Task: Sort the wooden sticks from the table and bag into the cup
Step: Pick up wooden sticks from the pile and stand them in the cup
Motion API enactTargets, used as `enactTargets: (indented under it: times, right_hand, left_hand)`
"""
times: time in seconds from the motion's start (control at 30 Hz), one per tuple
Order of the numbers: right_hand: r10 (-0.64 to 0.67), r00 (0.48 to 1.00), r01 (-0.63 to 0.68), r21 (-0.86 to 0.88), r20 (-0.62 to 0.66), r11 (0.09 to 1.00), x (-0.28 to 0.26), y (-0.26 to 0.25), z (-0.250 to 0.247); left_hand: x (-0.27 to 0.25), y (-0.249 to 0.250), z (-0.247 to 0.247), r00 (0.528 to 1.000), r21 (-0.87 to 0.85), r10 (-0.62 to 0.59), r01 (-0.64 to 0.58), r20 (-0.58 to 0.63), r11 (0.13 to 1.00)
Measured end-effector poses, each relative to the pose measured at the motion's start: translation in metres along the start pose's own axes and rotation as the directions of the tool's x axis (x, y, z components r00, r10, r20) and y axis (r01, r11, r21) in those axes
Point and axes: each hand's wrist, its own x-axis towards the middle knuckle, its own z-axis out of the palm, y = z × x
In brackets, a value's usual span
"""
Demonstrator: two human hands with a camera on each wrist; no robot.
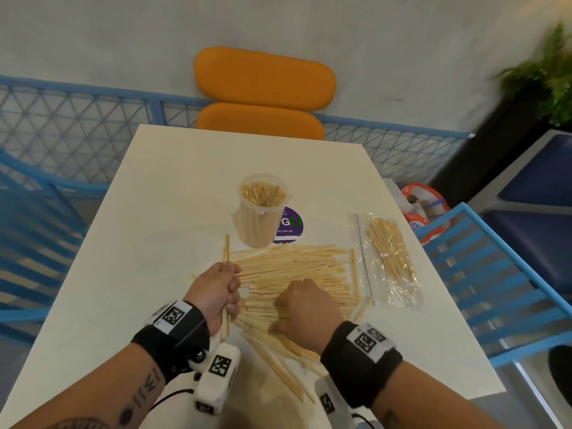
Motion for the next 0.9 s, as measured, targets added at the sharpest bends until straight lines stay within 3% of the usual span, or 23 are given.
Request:
enactTargets:
  times: [0.27,0.47,0.67,0.8,0.9]
  right_hand:
    - [-0.004,0.998,0.000,-0.066,-0.057,0.998,0.005,-0.002,0.012]
    - [0.080,0.983,-0.074,0.042,-0.165,0.996,0.012,0.017,-0.016]
    - [0.107,0.982,-0.102,0.042,-0.155,0.994,0.012,0.030,-0.039]
    - [0.161,0.975,-0.131,0.193,-0.152,0.972,0.008,0.037,-0.051]
    - [0.191,0.960,-0.088,0.429,-0.204,0.899,0.007,0.037,-0.065]
  left_hand:
    - [-0.004,0.000,-0.004,0.998,0.021,0.051,-0.050,-0.026,0.999]
    - [-0.008,0.009,-0.002,0.993,-0.009,0.109,-0.110,-0.039,0.994]
    - [-0.013,0.016,0.012,0.984,0.007,0.179,-0.179,-0.026,0.984]
    - [-0.014,0.019,0.020,0.980,0.024,0.194,-0.193,-0.042,0.981]
    - [-0.018,0.023,0.034,0.978,0.040,0.206,-0.205,-0.014,0.978]
